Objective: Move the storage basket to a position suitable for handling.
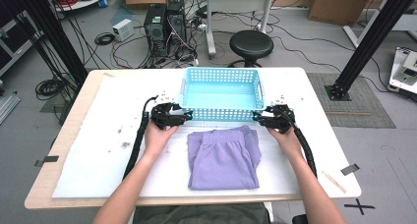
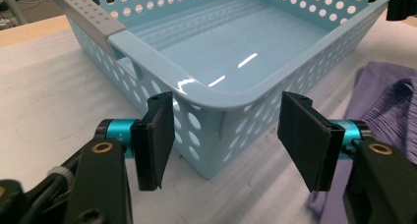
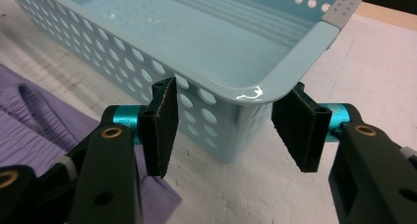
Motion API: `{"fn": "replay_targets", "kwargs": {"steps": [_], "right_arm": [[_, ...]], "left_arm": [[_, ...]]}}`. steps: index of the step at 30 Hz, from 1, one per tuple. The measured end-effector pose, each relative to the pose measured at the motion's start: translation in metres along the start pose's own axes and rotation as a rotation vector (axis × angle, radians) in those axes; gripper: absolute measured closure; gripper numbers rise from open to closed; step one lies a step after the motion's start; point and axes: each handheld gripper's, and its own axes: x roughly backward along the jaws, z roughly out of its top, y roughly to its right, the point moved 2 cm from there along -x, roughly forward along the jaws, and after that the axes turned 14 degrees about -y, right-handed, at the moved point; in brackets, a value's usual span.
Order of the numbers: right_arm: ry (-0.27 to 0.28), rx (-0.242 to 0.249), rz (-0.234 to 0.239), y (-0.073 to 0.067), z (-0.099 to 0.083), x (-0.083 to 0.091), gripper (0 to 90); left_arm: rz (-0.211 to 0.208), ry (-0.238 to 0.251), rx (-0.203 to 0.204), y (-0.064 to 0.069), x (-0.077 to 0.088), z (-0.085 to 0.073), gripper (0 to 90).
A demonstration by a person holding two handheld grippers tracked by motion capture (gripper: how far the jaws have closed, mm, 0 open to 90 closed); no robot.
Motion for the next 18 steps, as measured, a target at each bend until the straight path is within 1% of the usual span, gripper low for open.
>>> {"fn": "replay_targets", "kwargs": {"steps": [5,6,7,8,9,10,11,12,13,14,15,16,18], "right_arm": [[-0.004,0.019,-0.01,-0.005,0.0,0.002,44.7],[-0.004,0.022,-0.012,-0.006,0.0,0.003,44.7],[-0.004,0.028,-0.018,-0.007,0.0,0.003,46.0],[-0.004,0.028,-0.02,-0.007,0.0,0.003,46.6],[0.001,0.024,-0.011,-0.007,0.001,0.003,46.9],[0.003,0.021,-0.009,-0.008,0.001,0.003,46.1],[0.002,0.024,-0.015,-0.008,0.001,0.002,45.0],[0.0,0.024,-0.015,-0.009,0.001,0.002,44.9],[0.0,0.023,-0.015,-0.009,0.001,0.002,44.9],[0.0,0.023,-0.011,-0.009,0.001,0.001,44.7],[0.0,0.022,-0.008,-0.008,0.001,0.001,44.3],[0.002,0.02,-0.004,-0.008,0.001,0.001,44.1],[0.004,0.021,0.004,-0.007,0.002,0.0,43.9]], "left_arm": [[0.003,-0.012,-0.009,0.003,0.005,-0.006,40.5],[0.012,-0.022,-0.022,0.003,0.006,-0.007,41.5],[0.035,-0.028,-0.027,0.003,0.007,-0.007,46.0],[0.046,-0.028,-0.028,0.001,0.006,-0.007,48.7],[0.066,-0.027,-0.021,0.0,0.005,-0.007,46.0],[0.094,-0.026,-0.012,-0.002,0.003,-0.007,40.4],[0.112,-0.03,0.003,-0.005,0.001,-0.008,34.1],[0.111,-0.024,0.026,-0.008,0.0,-0.008,30.4],[0.091,-0.014,0.037,-0.011,-0.002,-0.009,29.5],[0.07,-0.005,0.044,-0.013,-0.003,-0.009,28.2],[0.051,0.013,0.04,-0.013,-0.003,-0.009,28.2],[0.038,0.029,0.024,-0.012,-0.003,-0.008,28.4],[0.021,0.062,-0.033,-0.007,-0.002,-0.002,29.7]]}}
